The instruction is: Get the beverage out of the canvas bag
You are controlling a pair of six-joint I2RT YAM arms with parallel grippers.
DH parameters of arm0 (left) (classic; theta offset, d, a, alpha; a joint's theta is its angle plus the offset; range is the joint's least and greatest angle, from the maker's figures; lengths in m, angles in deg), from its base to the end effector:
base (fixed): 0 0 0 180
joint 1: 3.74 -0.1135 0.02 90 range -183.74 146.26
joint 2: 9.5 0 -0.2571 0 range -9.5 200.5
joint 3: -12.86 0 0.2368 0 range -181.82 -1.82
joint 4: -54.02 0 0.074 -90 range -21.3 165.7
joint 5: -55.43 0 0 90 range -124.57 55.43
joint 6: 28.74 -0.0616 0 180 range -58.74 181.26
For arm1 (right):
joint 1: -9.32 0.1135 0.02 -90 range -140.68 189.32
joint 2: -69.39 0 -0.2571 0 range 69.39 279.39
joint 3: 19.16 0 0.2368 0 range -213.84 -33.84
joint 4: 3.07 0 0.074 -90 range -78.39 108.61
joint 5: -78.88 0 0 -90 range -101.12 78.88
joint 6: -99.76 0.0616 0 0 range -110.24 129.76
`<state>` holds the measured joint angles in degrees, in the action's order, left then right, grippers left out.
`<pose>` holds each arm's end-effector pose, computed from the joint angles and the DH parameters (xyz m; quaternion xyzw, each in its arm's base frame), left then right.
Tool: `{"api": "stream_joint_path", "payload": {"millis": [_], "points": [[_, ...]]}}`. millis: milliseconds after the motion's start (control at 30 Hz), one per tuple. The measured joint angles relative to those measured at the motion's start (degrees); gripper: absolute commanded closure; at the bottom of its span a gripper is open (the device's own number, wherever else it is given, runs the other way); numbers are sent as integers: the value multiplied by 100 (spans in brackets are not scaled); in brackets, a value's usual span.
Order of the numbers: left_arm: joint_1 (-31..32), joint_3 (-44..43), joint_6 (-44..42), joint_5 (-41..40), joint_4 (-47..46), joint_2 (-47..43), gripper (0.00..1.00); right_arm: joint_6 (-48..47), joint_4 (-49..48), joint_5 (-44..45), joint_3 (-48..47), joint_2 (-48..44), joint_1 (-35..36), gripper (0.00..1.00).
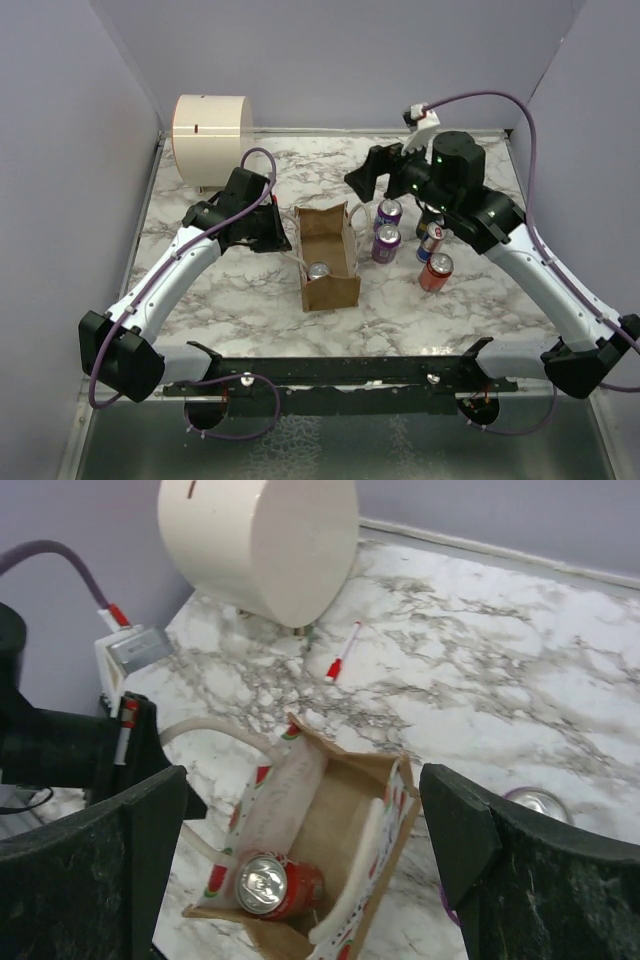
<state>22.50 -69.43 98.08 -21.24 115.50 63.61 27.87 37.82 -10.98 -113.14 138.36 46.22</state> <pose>0.2278 -0.1281 0.2913 -0.0493 0.9394 -0.2614 0.2161 0.2182 0.1636 0.4165 -0.1295 0.7874 0.2775 0.5350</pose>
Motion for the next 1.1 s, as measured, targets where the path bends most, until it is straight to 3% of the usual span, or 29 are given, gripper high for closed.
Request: {"api": "stream_joint_path", "payload": {"millis": [100,200,367,567,833,1100], "points": [[0,0,-13,2,4,-2,100,2,46,-330,-566,570,177,1],[0,4,-13,0,7,-11,100,35,186,-527,-944,1185,468,15],[0,90,-11,0,4,-107,100,273,632,-866,-966,1810,833,31],[0,92,-11,0,0,-116,100,535,1279,-857,-999,2341,1128,39],[0,92,-22,0,0,-105,100,726,2267,-673,-1228,3298,1178,38],[0,90,-37,0,15,-105,100,822,2369,-682,-1488,3731,1174,31]]}}
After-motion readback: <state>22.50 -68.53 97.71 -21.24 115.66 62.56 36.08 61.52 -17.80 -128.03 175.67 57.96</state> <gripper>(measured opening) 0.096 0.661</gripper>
